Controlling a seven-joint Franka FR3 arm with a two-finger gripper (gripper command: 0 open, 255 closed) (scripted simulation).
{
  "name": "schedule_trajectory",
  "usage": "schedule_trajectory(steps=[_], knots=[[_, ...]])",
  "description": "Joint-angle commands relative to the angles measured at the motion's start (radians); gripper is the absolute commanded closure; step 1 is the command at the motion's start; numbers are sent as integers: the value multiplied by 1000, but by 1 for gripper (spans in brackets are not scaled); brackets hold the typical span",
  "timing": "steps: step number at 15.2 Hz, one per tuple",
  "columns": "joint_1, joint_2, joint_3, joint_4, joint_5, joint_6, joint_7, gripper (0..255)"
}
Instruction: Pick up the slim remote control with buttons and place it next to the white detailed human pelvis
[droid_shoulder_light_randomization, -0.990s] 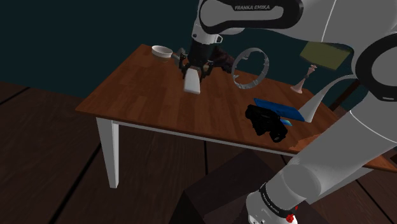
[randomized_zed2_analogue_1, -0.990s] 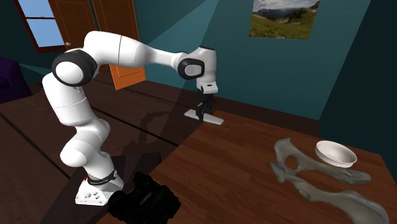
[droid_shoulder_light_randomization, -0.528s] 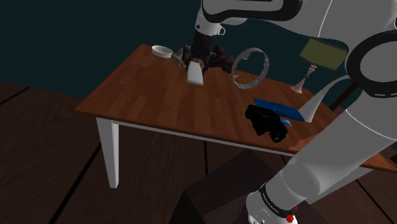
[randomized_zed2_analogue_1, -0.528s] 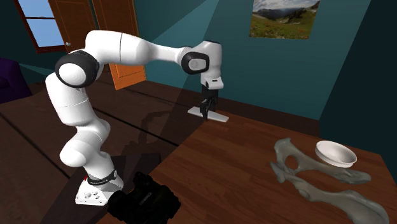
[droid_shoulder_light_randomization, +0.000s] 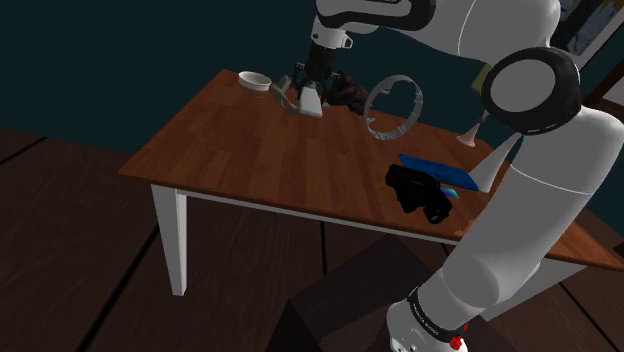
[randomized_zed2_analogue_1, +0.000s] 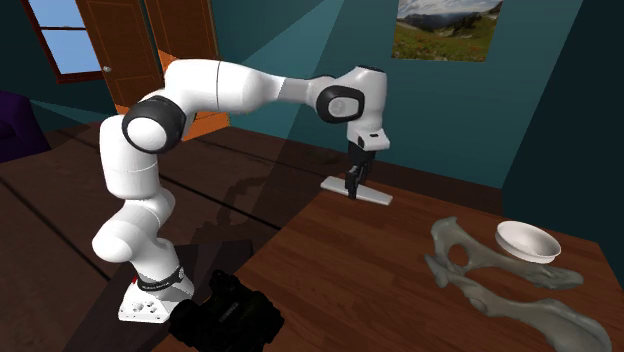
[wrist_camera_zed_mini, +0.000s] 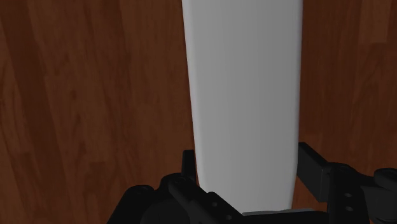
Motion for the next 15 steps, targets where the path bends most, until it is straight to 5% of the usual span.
schedule_trajectory(steps=[1,3,15], knots=[[-11,68,-11,96,-9,-29,-24,255],[-21,138,-20,199,-17,-62,-48,255],[-27,129,-22,25,-16,104,-46,255]])
